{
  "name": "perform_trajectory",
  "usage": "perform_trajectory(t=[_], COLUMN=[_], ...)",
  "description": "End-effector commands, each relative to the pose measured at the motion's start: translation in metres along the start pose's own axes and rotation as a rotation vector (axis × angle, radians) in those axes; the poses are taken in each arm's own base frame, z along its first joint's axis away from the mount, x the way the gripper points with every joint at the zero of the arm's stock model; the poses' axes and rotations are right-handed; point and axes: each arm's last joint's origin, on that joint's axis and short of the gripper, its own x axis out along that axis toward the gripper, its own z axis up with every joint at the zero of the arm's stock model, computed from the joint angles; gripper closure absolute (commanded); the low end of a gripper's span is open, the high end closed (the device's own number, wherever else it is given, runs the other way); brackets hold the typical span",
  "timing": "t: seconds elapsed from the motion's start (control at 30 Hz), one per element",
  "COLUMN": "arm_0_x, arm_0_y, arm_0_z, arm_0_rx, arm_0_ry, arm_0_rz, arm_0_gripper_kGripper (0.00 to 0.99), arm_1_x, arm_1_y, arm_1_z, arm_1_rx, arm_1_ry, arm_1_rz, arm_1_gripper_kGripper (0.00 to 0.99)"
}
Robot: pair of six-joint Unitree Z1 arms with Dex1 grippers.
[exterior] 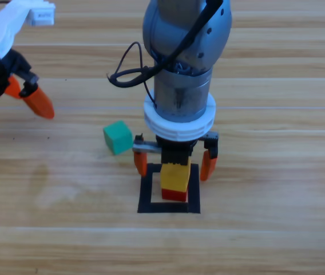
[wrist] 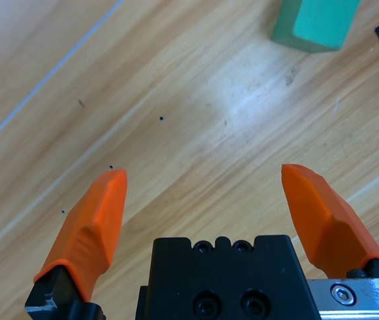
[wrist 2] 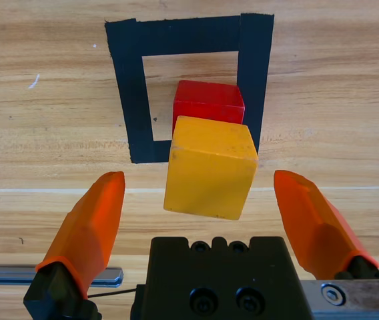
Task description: Stack the blocks in the rectangular block: red at the bottom, yellow in the middle, green on top
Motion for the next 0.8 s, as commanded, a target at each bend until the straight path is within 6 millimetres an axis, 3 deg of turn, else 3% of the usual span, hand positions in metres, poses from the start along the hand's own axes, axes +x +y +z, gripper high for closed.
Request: perform_trajectory(t=[0.03,0.13,0.23,0.4,0.53,0.63,0.8], arm_0_x=[0.001,-0.006,-0.005,0.021,0.048,0.063,0.081], arm_0_y=[-0.024,-0.042,-0.06,-0.096,-0.118,-0.121,-0.119], arm_0_z=[0.034,0.056,0.067,0.071,0.07,0.066,0.062], arm_0_rx=[0.057,0.093,0.121,0.175,0.197,0.193,0.179], arm_0_ry=[0.023,0.021,0.031,0.101,0.163,0.17,0.172], arm_0_rz=[0.006,0.01,0.004,0.013,0.027,0.033,0.049], arm_0_gripper_kGripper=[0.0,0.0,0.0,0.0,0.0,0.0,0.0], arm_1_x=[-0.07,-0.111,-0.13,-0.122,-0.121,-0.121,-0.115], arm_1_y=[-0.01,-0.034,-0.067,-0.134,-0.177,-0.193,-0.195], arm_1_z=[-0.024,-0.027,-0.021,0.006,0.009,0.007,0.008], arm_1_rx=[-0.058,-0.052,-0.041,0.023,0.02,0.008,-0.077], arm_1_ry=[-0.124,-0.177,-0.19,-0.098,-0.073,-0.085,-0.11], arm_1_rz=[0.088,0.127,0.117,0.011,-0.052,-0.069,-0.042], arm_1_gripper_kGripper=[0.0,0.0,0.0,0.0,0.0,0.0,0.004])
